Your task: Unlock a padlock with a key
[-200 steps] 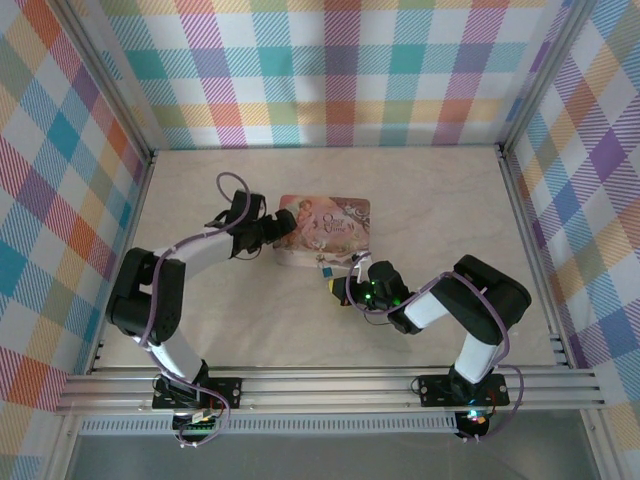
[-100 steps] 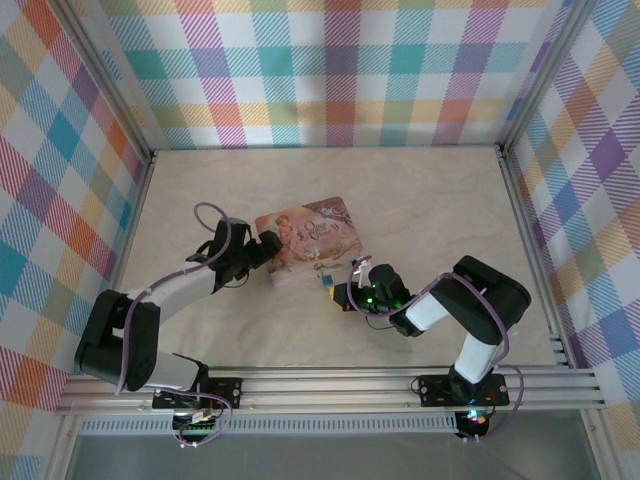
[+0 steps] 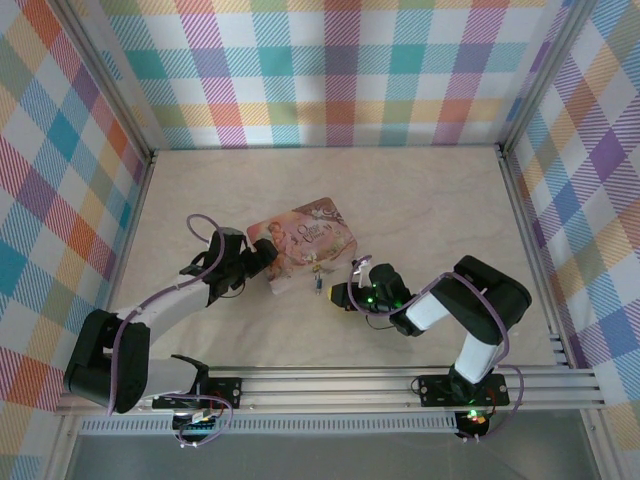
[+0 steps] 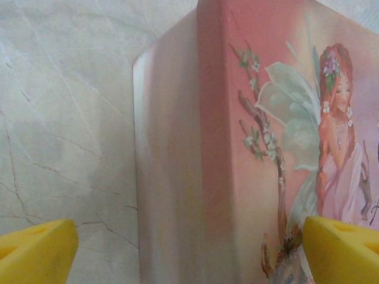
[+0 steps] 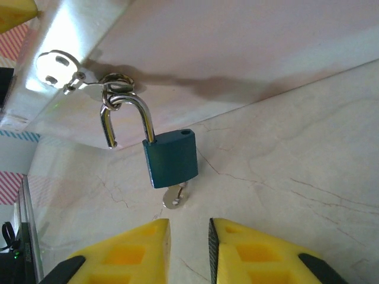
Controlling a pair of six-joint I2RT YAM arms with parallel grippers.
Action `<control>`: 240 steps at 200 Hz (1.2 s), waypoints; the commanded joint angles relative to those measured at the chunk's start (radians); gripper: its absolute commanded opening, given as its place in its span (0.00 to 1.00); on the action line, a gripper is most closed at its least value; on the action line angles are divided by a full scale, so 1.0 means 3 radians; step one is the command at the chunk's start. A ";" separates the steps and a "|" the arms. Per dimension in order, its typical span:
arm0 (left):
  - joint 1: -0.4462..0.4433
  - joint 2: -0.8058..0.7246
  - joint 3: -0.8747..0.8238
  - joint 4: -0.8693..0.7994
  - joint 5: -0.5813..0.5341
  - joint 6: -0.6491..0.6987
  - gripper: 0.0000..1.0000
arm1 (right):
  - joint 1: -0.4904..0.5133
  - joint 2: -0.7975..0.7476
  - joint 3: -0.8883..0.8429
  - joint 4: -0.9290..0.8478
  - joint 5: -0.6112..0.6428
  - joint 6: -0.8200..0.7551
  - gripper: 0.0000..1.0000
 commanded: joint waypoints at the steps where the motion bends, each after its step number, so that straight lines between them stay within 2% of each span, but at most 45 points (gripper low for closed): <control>1: -0.0035 0.0001 -0.0103 -0.0359 -0.0094 -0.0017 0.96 | -0.0091 -0.0154 -0.0066 -0.0214 0.0009 -0.0176 0.29; 24: -0.0046 -0.0015 -0.0098 -0.0358 -0.0092 -0.0029 0.96 | -0.0167 -0.0326 -0.0097 -0.0203 -0.0081 -0.0347 0.35; 43: -0.0067 -0.0021 -0.0106 -0.0359 -0.0102 -0.0034 0.96 | -0.0226 -0.0384 -0.0138 0.0049 -0.0253 -0.0455 0.41; 84: -0.0101 -0.0025 -0.0133 -0.0348 -0.0113 -0.0066 0.96 | -0.0318 -0.0170 -0.0018 0.0525 -0.0761 -0.0395 0.49; 144: -0.0123 -0.0061 -0.0139 -0.0361 -0.0127 -0.0085 0.96 | -0.0320 0.0381 0.0207 0.0948 -0.0849 -0.0185 0.47; 187: -0.0123 -0.0074 -0.0142 -0.0379 -0.0143 -0.0089 0.96 | -0.0318 0.0658 0.0231 0.1334 -0.0832 -0.0098 0.46; 240: -0.0128 -0.0085 -0.0146 -0.0389 -0.0163 -0.0098 0.96 | -0.0320 0.0861 0.0299 0.1525 -0.0909 -0.0033 0.45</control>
